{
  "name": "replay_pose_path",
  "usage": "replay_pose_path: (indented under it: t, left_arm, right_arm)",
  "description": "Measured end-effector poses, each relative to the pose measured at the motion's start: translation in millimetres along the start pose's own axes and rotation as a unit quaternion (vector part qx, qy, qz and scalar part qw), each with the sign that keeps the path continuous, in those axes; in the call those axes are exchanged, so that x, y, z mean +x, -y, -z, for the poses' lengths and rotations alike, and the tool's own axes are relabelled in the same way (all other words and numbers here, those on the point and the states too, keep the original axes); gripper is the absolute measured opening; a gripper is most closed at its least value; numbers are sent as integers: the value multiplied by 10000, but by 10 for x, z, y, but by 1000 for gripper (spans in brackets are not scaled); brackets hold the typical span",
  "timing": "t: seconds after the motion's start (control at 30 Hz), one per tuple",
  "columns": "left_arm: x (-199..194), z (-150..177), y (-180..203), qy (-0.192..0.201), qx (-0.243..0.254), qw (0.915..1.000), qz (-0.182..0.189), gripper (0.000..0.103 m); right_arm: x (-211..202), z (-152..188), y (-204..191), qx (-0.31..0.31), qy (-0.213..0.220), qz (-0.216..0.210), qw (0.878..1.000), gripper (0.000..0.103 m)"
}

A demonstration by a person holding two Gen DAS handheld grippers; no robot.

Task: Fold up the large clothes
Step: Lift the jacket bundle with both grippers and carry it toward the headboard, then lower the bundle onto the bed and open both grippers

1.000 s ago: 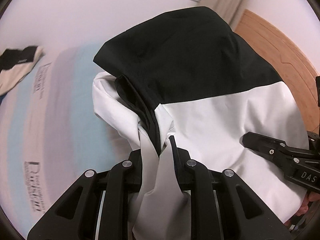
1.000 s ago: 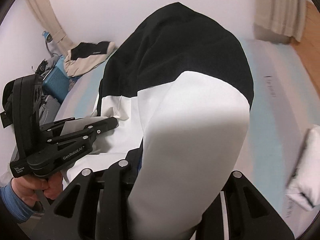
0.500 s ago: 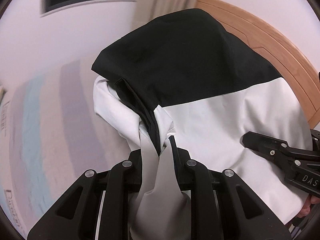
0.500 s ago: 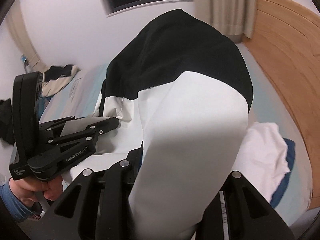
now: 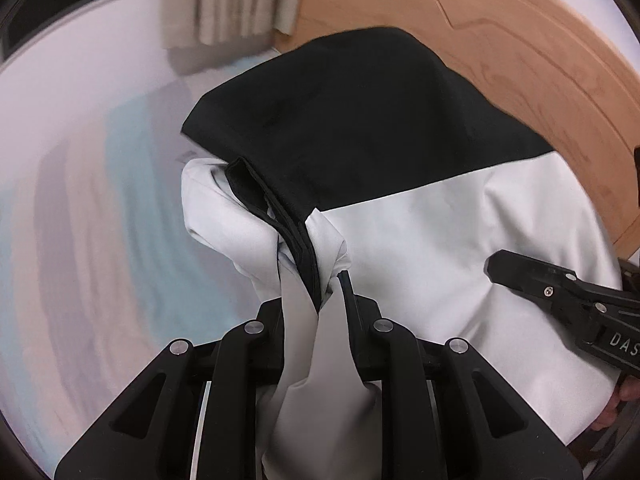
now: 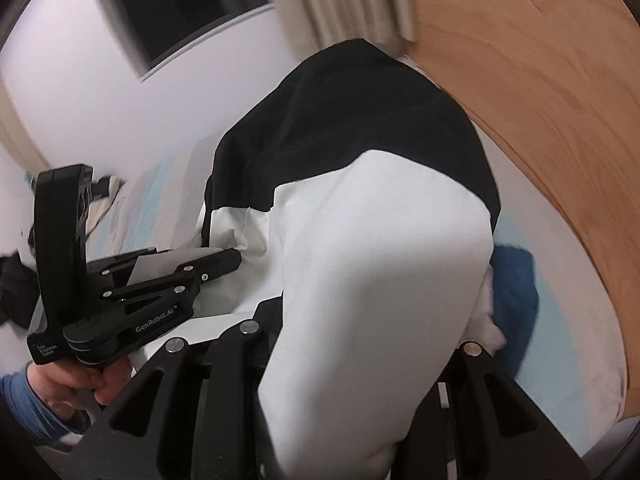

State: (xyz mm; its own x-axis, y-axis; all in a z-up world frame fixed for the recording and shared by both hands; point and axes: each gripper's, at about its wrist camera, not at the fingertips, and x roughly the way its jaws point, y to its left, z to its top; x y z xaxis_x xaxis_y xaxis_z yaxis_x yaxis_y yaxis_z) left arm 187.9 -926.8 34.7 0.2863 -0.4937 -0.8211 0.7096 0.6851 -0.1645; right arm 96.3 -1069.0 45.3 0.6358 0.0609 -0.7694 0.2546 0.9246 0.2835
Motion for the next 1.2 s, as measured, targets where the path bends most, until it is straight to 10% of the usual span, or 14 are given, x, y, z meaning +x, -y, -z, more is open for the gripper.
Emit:
replay_pose_path:
  t: [0.47,1.03,1.2]
  left_arm:
    - [1060,486,732,-635,302,9975,119,20]
    - [1362,679,544,-728,164,9964,412,29]
    - [1250,650,563,-676,222,9969,334,37]
  right_arm:
    - [425,771,1369,755,-778,-42,9941,34]
    - [640,1017,1491,1009,-775,59,9919,49]
    - [492,983,1367,760,-675,895,9908,77]
